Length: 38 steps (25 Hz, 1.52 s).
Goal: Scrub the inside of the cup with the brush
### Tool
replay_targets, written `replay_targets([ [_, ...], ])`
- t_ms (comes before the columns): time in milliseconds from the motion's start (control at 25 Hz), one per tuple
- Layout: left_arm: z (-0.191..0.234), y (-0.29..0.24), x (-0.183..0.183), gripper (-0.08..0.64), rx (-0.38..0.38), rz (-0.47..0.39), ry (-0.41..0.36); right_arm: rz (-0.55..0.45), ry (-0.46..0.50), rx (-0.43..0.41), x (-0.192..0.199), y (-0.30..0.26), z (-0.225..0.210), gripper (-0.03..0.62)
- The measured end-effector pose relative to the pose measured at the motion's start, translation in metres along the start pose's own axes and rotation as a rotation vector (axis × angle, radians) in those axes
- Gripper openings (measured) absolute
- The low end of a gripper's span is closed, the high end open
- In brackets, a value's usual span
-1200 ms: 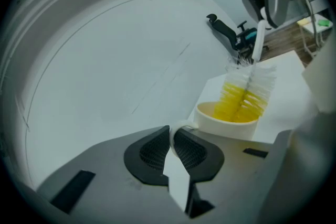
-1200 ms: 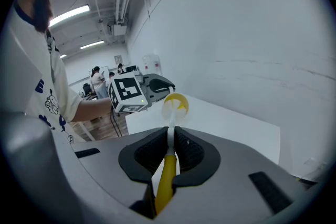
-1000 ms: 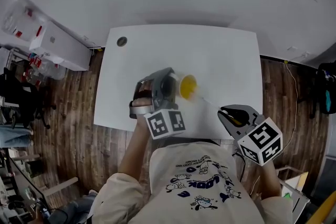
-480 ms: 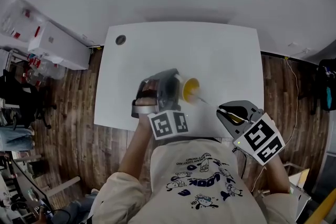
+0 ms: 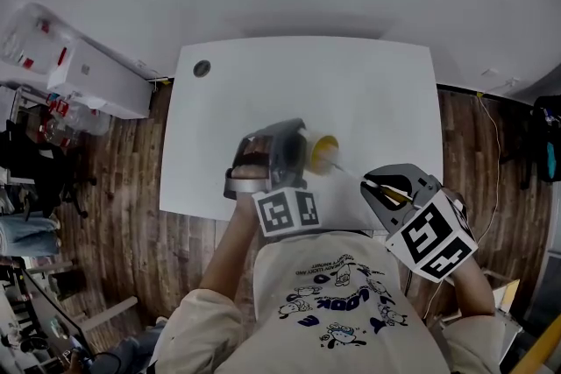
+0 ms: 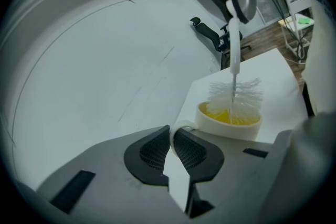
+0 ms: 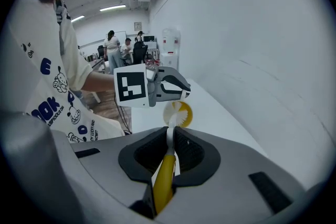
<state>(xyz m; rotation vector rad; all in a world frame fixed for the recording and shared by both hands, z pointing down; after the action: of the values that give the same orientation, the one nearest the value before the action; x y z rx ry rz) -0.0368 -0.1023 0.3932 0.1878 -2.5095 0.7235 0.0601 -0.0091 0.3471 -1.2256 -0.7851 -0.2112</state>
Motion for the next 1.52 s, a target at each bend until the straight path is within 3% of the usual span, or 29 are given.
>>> replay_targets([
  [200, -0.005, 0.001, -0.001, 0.034, 0.004, -0.006, -0.023, 0.014, 0.001, -0.014, 0.000, -0.002, -0.003, 0.048],
  [480, -0.004, 0.006, -0.005, 0.034, -0.014, -0.052, -0.124, -0.010, -0.098, -0.072, 0.000, -0.007, -0.012, 0.048],
  [800, -0.008, 0.008, -0.006, 0.035, 0.024, -0.097, -0.118, -0.032, -0.223, -0.114, 0.010, -0.008, -0.035, 0.048],
  [1240, -0.001, 0.009, -0.005, 0.035, 0.056, -0.119, 0.040, -0.110, -0.425, -0.175, 0.032, -0.006, -0.047, 0.048],
  [1520, 0.010, 0.004, 0.005, 0.035, 0.092, -0.090, 0.191, -0.123, -0.467, -0.181, 0.036, -0.010, -0.044, 0.048],
])
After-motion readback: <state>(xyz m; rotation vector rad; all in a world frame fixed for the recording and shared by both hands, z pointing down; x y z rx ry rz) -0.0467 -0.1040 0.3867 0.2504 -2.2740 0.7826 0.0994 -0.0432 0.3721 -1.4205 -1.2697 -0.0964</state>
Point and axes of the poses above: the fingertips, and each gripper's own axes: y backward along the fingers, z to its left, x out of its underside, the point moved 1 cm from there along y, backward along the fingers, and after that the axes turned 3 degrees about x, right-handed, at the moved point
